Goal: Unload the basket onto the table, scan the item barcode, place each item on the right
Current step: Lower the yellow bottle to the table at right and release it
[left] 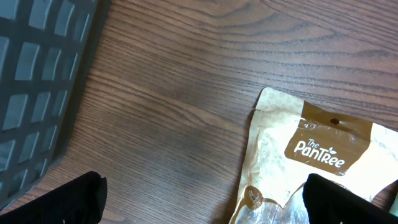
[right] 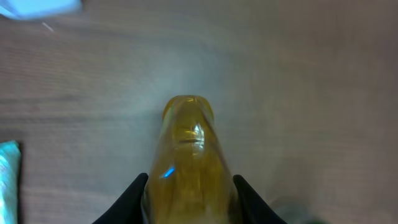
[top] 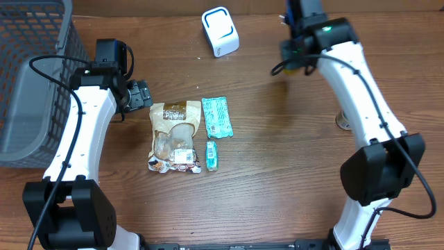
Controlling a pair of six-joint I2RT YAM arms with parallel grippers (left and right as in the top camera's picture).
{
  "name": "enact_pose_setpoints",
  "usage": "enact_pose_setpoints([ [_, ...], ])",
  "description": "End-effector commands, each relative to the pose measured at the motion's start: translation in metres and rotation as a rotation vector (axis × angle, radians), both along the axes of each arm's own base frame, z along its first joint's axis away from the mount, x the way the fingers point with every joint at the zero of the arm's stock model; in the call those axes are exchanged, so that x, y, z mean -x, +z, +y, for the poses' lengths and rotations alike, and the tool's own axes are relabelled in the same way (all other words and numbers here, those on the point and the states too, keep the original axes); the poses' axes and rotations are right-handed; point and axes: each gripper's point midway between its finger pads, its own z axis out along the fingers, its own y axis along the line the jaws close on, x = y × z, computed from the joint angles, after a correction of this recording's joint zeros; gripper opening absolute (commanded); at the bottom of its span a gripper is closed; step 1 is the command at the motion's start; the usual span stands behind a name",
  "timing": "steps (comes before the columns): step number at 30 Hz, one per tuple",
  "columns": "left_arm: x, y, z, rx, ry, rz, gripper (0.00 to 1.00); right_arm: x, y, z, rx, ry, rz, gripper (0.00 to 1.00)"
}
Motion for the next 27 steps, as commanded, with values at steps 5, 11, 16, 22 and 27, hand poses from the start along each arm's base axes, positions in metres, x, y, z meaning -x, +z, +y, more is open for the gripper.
enact_pose_setpoints([
  [5,-0.005,0.007,0.0,-0.008,-0.017,-0.02,0.99,0.018,-0.011,-0.035,-0.075,-0.127,0.107,0.04],
  [11,-0.005,0.007,0.0,-0.008,-0.017,-0.02,1.0,0.034,-0.025,-0.048,-0.062,-0.157,0.186,0.04],
  [16,-0.005,0.007,0.0,-0.008,-0.018,-0.02,0.99,0.042,-0.031,-0.05,-0.065,-0.186,0.218,0.04],
  [22,-0.005,0.007,0.0,-0.008,-0.018,-0.02,0.99,0.052,-0.037,-0.051,-0.061,-0.204,0.26,0.04],
  [27,-0.005,0.007,0.0,-0.008,-0.017,-0.02,1.0,0.064,-0.053,-0.053,-0.04,-0.209,0.314,0.04],
])
